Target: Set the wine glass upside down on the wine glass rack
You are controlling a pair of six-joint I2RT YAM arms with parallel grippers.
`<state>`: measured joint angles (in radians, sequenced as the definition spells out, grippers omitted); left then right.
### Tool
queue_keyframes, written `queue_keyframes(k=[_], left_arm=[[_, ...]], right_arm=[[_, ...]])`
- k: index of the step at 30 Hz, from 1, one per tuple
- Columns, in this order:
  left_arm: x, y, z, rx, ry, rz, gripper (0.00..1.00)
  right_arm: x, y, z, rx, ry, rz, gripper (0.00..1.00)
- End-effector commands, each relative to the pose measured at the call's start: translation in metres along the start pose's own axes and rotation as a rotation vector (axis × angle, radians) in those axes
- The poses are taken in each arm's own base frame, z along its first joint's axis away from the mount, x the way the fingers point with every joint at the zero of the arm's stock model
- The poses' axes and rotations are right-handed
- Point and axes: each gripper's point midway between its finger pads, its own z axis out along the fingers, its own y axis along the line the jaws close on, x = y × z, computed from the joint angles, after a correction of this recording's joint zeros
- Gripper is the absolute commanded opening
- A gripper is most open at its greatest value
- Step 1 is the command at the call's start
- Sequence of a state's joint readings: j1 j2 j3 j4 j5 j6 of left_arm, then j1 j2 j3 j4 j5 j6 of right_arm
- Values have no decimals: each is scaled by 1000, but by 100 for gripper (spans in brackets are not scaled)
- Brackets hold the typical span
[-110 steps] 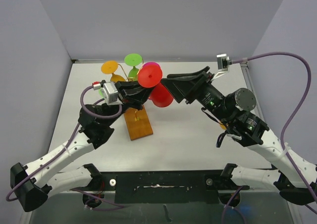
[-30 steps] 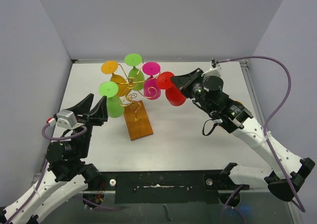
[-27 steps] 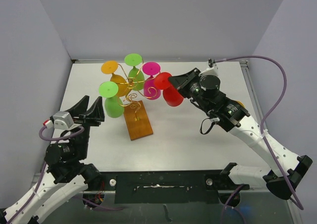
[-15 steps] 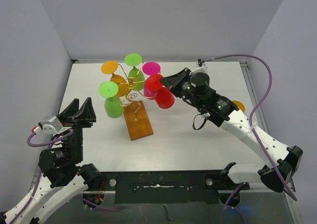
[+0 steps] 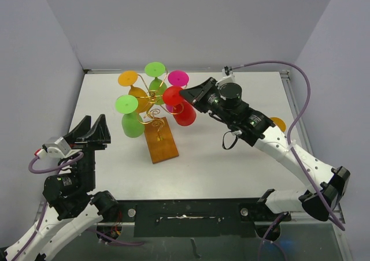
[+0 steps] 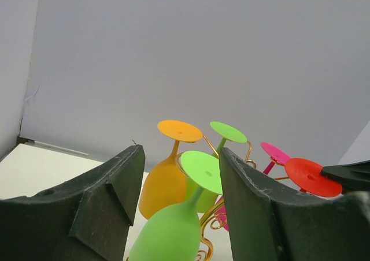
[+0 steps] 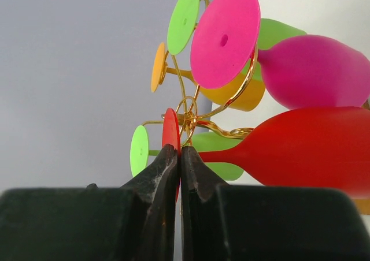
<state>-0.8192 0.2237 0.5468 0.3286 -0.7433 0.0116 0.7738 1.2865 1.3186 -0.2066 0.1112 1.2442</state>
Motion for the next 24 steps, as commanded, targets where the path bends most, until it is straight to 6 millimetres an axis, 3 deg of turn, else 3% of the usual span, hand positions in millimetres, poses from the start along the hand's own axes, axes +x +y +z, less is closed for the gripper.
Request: queue_keyframes(k=[1, 24], left_arm=[[-8, -3, 0, 16, -16, -20, 53], [0, -1, 2, -9, -1, -10, 53]], right_arm=[[-7, 47, -6, -147, 4, 27, 0], [12, 54, -26, -179, 101, -10, 0]])
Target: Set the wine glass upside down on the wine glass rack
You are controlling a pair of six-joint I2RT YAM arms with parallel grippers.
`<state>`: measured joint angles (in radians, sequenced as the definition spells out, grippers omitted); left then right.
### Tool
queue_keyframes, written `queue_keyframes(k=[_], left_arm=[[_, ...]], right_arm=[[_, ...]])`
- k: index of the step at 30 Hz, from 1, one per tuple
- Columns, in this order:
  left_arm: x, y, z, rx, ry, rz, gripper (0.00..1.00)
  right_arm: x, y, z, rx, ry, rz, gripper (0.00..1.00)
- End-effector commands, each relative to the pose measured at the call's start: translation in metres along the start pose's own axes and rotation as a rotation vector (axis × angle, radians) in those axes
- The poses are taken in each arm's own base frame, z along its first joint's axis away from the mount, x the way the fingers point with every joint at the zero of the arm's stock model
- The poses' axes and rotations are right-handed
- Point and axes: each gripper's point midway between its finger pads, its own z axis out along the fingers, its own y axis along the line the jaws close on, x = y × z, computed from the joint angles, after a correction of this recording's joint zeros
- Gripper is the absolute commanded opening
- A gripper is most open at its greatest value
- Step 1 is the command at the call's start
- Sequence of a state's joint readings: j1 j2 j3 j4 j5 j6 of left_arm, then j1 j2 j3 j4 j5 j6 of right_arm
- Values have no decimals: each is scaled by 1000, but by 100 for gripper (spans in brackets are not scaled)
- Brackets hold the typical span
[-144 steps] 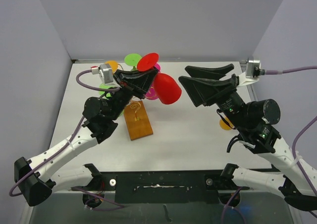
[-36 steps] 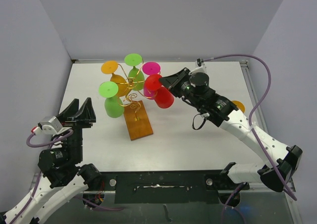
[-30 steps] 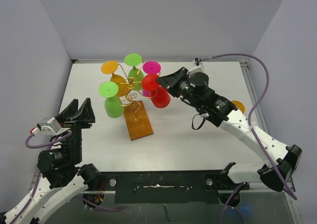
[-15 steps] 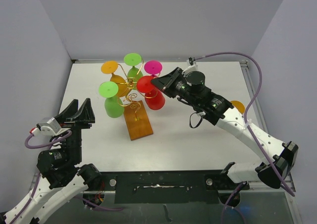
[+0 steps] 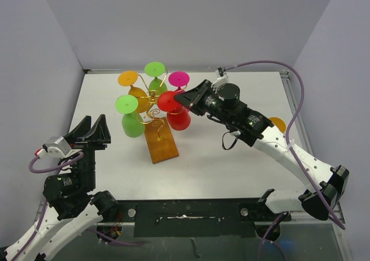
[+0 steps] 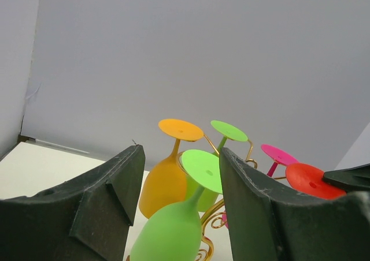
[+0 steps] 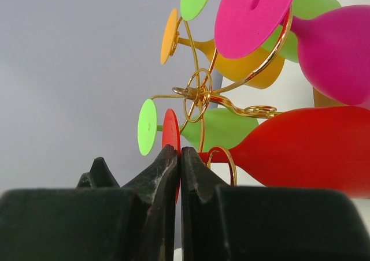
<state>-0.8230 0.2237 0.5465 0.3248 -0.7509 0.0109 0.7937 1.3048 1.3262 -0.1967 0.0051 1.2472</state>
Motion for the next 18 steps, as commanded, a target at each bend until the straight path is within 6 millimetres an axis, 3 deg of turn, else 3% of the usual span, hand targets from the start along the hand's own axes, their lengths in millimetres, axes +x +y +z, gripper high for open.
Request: queue_keyframes(k=[1, 18], left_arm=[[-1, -1, 2, -5, -7, -11, 53], [3, 0, 3, -15, 0, -6, 53]], right_arm=[[-9, 45, -25, -131, -7, -20, 0], [1, 36, -47, -136, 26, -29, 0]])
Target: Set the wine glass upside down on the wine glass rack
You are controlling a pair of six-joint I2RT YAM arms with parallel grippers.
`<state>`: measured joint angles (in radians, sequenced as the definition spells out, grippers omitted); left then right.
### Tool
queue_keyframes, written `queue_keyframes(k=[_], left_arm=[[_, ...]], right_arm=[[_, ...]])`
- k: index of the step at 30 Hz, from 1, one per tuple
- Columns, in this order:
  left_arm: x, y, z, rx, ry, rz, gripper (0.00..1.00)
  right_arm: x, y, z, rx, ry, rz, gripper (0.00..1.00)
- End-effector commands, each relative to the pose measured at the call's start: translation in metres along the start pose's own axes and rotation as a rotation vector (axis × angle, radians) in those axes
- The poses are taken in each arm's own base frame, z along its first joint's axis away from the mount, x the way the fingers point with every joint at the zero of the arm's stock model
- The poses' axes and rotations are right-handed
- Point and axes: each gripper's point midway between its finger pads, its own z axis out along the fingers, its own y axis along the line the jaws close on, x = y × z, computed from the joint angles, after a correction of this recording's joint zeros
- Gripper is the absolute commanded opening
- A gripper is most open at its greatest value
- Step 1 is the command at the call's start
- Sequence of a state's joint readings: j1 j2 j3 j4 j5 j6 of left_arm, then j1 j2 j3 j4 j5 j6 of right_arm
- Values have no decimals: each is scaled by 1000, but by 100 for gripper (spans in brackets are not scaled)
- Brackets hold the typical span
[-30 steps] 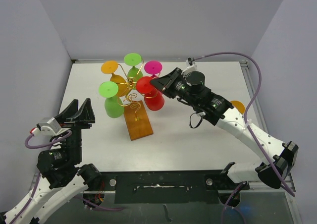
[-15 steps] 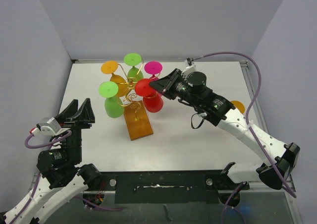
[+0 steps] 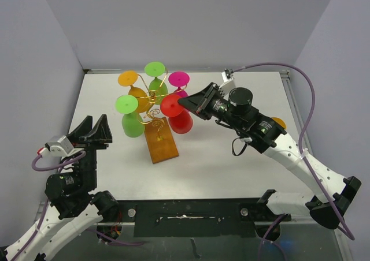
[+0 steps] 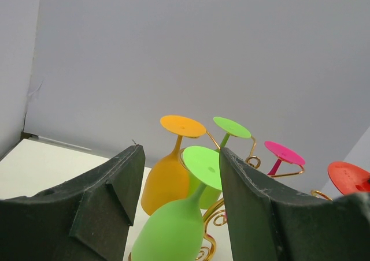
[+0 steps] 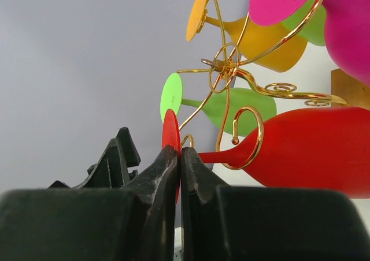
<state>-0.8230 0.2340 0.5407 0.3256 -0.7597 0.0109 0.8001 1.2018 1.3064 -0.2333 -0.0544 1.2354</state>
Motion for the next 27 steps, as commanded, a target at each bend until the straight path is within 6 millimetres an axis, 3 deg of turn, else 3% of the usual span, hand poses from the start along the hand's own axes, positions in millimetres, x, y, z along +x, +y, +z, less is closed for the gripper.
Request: queue_keyframes(k=[1, 14, 27], left_arm=[[-2, -1, 2, -7, -11, -18, 53], [0, -2, 2, -7, -6, -12, 53], [-1, -1, 3, -11, -9, -8, 53]], right_arm=[[-4, 16, -10, -66, -16, -18, 0], [-23, -5, -12, 42, -126, -54, 0], [-31, -11, 3, 76, -153, -94, 0]])
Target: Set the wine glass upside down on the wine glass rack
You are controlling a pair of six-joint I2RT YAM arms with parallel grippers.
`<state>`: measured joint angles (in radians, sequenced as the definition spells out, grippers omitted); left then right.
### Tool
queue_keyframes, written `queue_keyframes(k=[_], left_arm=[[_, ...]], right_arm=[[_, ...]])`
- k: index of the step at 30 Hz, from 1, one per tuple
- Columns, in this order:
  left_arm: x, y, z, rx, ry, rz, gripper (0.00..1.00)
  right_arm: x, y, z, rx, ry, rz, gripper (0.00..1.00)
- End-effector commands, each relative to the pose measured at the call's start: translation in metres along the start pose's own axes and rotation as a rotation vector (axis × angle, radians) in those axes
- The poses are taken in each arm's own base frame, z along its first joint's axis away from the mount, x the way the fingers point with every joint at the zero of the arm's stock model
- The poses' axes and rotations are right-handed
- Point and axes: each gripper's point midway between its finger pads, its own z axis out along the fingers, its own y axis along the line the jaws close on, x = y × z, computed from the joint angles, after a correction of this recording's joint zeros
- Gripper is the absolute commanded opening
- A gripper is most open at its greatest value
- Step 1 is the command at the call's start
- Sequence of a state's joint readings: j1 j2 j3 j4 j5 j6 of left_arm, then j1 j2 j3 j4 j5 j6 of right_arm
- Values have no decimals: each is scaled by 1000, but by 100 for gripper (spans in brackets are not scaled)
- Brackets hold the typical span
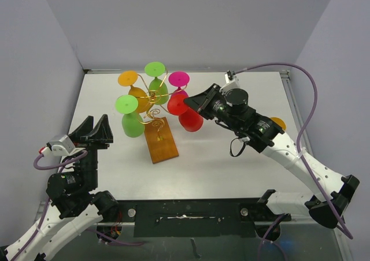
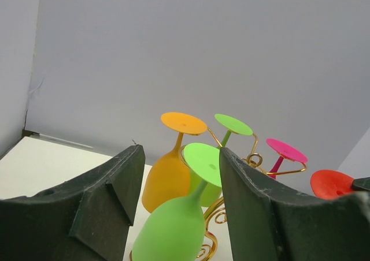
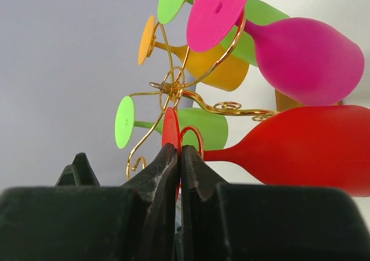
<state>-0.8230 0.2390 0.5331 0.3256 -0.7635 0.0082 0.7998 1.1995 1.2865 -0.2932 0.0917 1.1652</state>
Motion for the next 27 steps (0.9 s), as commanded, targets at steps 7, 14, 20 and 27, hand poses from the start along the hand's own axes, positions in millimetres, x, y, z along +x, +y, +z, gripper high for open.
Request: queue_keyframes(k=[7, 14, 20, 27], left_arm=[[-6, -1, 3, -9, -18, -12, 53], [-6, -1, 3, -10, -18, -10, 53], [-6, -1, 3, -8, -18, -9, 53], [-7, -3, 3, 0, -20, -11, 53]], right_arm=[[-19, 18, 8, -47, -57, -13, 2], [-19, 11, 14, -33, -57, -8, 14], [-19, 9, 15, -30, -54, -7, 30], [-25, 7, 6, -33, -77, -20, 50]])
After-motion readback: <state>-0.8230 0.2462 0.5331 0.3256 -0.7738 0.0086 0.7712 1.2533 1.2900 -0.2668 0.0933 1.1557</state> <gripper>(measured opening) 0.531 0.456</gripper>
